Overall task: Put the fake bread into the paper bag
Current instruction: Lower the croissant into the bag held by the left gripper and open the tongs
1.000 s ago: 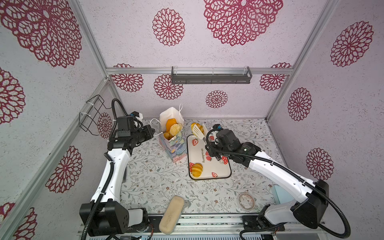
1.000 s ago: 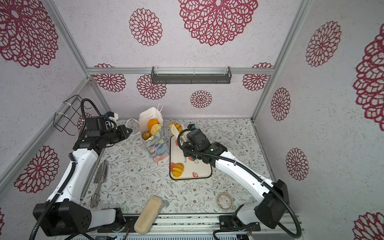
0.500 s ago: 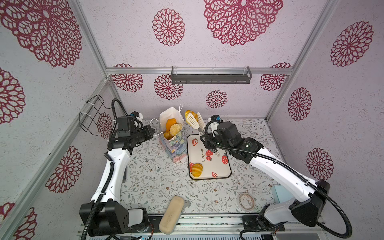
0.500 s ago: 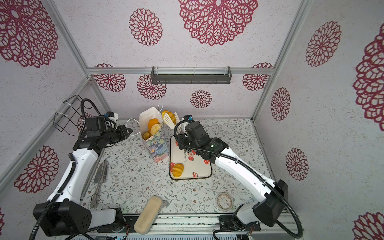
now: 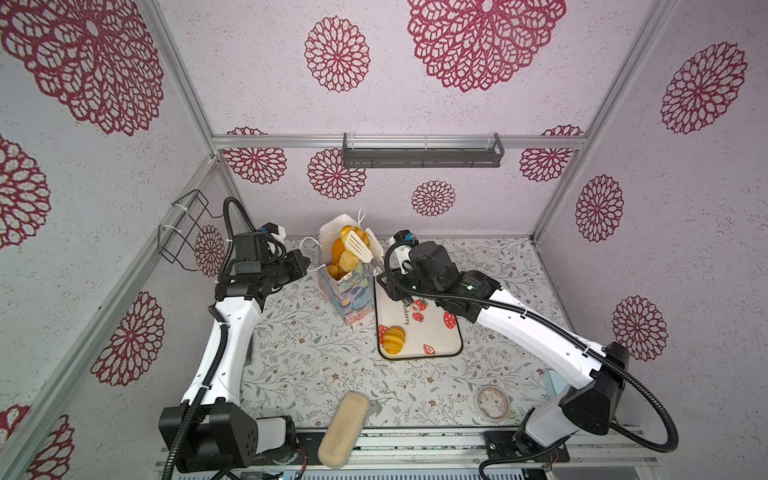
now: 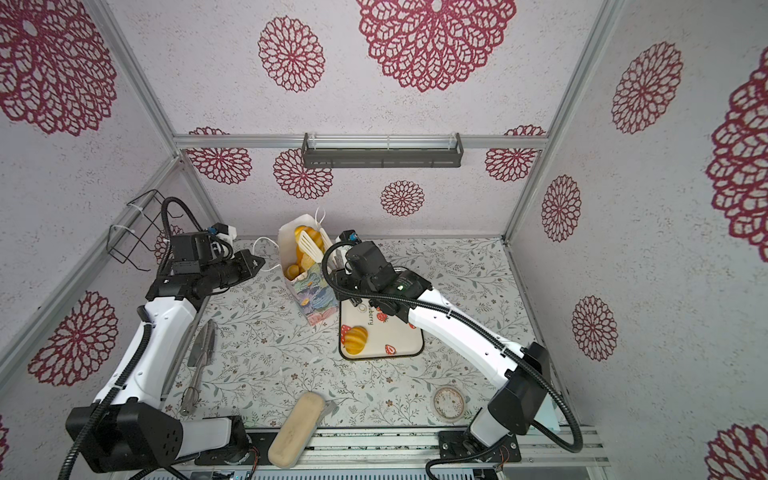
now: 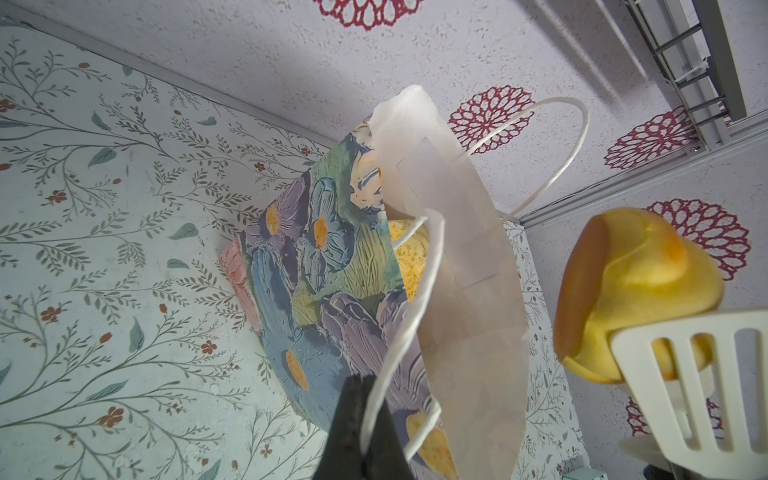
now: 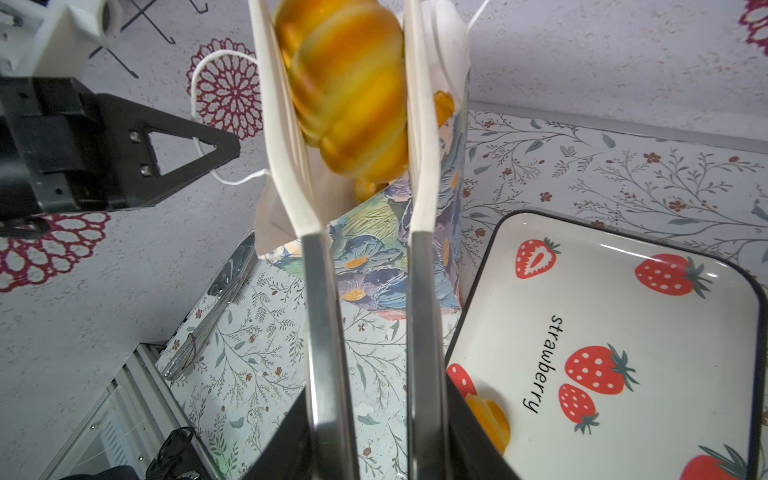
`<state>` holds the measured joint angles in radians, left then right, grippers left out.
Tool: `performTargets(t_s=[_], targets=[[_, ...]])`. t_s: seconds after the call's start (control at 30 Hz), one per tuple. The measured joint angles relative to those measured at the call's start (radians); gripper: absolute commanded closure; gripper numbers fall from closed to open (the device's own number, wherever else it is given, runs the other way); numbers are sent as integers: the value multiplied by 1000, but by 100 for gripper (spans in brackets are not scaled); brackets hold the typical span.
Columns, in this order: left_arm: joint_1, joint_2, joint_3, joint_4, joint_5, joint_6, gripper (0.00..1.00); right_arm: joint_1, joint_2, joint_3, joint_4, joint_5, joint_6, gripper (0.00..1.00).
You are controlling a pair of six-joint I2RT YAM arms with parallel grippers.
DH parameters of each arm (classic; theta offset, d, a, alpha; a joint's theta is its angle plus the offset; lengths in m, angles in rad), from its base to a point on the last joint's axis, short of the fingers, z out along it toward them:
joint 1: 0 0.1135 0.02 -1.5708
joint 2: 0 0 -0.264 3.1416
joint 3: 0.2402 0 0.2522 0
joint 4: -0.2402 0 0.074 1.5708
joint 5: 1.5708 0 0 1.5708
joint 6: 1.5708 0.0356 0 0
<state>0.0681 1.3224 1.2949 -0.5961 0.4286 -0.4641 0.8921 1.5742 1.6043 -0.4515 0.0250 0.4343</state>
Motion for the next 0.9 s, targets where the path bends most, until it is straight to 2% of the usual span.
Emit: performTargets(t_s=[0.57, 0.8, 0.9], targets=[[0, 0, 0, 0, 0, 0, 100, 28, 71, 56, -5, -25, -17, 54], [0, 0, 0, 0, 0, 0, 100, 28, 71, 55, -6, -26, -22, 45], [0, 0, 0, 0, 0, 0, 100, 28, 71, 55, -5, -26, -23, 44]])
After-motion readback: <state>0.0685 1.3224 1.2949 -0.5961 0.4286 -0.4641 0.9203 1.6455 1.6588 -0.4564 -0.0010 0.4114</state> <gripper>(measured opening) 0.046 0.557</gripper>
